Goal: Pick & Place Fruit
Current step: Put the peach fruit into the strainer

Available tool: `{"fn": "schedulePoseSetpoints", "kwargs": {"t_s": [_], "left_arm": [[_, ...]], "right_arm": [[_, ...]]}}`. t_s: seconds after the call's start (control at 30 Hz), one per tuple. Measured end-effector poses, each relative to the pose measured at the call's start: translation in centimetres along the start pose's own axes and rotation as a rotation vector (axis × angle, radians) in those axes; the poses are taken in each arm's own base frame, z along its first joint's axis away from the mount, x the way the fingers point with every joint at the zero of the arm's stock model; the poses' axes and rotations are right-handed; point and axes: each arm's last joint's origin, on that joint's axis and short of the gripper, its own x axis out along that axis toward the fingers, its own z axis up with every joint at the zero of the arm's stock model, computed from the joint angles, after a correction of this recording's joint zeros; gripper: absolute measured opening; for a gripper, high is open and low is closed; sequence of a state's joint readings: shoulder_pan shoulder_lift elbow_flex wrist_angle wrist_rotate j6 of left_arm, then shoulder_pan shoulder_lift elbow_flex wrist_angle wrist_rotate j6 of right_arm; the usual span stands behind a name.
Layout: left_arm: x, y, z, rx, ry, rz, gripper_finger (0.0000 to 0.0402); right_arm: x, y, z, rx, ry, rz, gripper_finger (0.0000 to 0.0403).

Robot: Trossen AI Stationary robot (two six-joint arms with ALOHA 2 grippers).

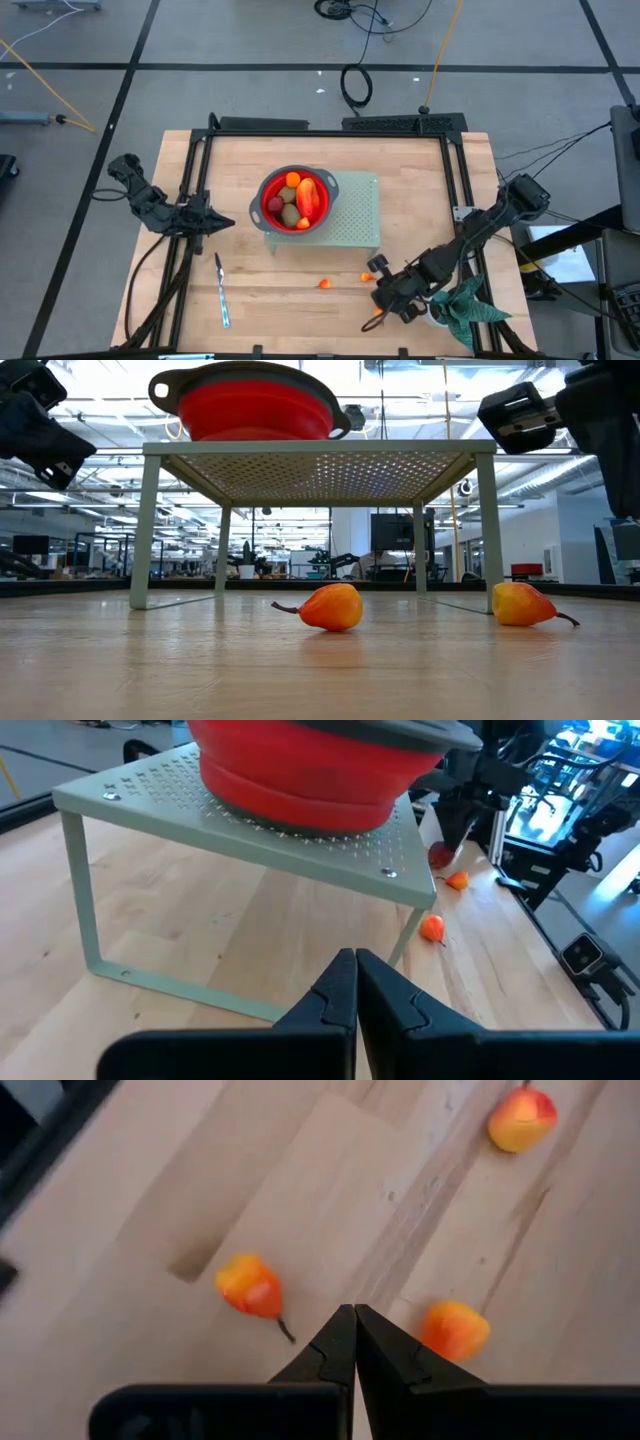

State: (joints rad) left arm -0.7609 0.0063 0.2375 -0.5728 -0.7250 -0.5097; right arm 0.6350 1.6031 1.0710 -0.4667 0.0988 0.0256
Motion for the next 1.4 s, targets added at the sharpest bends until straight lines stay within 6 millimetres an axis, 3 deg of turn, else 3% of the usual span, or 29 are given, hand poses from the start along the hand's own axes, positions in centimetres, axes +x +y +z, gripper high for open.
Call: {"fn": "schedulePoseSetpoints", "kwargs": {"t_s": [0.27, 0.73, 1.03, 1.4], "left_arm": [[0.0, 0.0, 0.0, -0.017, 0.002, 0.001, 0.0006], [0.0, 0.0, -0.1, -0.018, 0.004, 0.005, 0.0009], [0.0, 0.1, 0.0, -0.018, 0.0, 0.011, 0.001], [0.0, 0.1, 0.0, -0.039, -0.001, 0.012, 0.001]], "right_arm": [[0.1, -1.2, 0.1, -0.149, -0.003, -0.02, 0.0004], [0.1, -1.6, 0.1, -0.518, 0.004, -0.026, 0.0004], [0.1, -1.6, 0.2, -0.623, -0.005, -0.031, 0.0004], [0.1, -1.6, 0.4, -0.619, -0.03, -0.04, 0.0004]]}}
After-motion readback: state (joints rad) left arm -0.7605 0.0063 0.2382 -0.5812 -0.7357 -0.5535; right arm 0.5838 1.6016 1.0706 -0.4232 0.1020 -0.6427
